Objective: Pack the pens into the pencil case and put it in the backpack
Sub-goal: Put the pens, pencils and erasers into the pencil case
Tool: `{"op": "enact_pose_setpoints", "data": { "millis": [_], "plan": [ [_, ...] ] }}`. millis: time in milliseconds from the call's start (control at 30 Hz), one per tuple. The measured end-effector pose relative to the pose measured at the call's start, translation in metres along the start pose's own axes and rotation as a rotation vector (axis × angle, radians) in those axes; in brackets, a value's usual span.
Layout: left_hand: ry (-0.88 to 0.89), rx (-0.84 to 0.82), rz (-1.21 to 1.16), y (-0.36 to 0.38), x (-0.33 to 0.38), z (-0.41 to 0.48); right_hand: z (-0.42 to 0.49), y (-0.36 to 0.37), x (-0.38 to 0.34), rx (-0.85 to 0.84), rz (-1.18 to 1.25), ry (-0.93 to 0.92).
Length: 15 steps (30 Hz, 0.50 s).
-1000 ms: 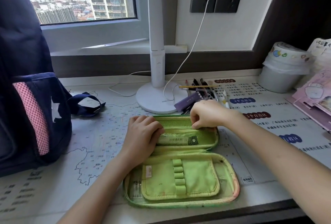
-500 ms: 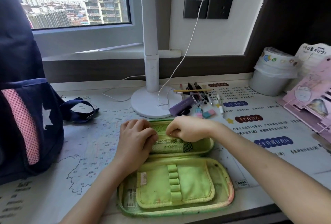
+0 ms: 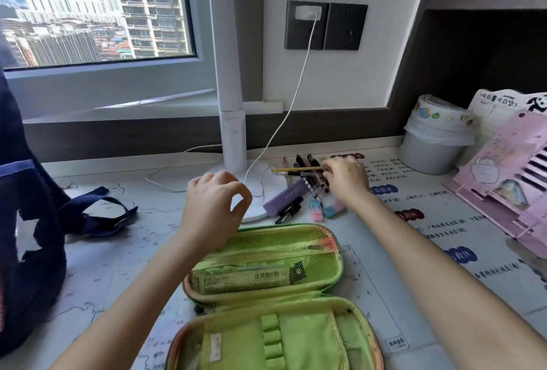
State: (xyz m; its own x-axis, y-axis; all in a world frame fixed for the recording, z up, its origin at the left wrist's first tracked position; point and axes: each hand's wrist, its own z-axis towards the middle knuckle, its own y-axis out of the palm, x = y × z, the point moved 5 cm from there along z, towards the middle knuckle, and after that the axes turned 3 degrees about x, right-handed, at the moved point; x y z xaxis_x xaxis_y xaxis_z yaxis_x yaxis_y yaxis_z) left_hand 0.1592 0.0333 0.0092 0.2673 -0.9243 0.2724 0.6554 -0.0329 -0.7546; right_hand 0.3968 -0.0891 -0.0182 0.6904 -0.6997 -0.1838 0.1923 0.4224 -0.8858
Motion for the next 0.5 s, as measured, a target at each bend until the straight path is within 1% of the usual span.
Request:
{"op": "enact_pose_setpoints", "data": {
  "millis": [33, 100, 200, 333, 400, 500],
  "plan": [
    [0.004, -0.004, -0.002, 0.003, 0.001, 0.007, 0.009, 0.003, 0.002, -0.015, -0.019, 0.014],
    [0.003, -0.031, -0.002, 0.011, 0.004, 0.018, 0.025, 0.013, 0.004, -0.105, -0.094, 0.010],
    [-0.005, -0.057, -0.006, 0.022, 0.005, 0.031, 0.037, 0.025, -0.002, -0.230, -0.188, -0.087],
    [-0.028, -0.082, 0.004, 0.032, 0.003, 0.043, 0.050, 0.034, -0.005, -0.301, -0.195, -0.165],
    [-0.025, -0.091, 0.009, 0.035, 0.001, 0.046, 0.055, 0.035, -0.007, -0.305, -0.183, -0.187],
    [-0.047, -0.106, 0.006, 0.039, -0.004, 0.047, 0.061, 0.032, -0.007, -0.204, -0.152, -0.203]
  ]
}}
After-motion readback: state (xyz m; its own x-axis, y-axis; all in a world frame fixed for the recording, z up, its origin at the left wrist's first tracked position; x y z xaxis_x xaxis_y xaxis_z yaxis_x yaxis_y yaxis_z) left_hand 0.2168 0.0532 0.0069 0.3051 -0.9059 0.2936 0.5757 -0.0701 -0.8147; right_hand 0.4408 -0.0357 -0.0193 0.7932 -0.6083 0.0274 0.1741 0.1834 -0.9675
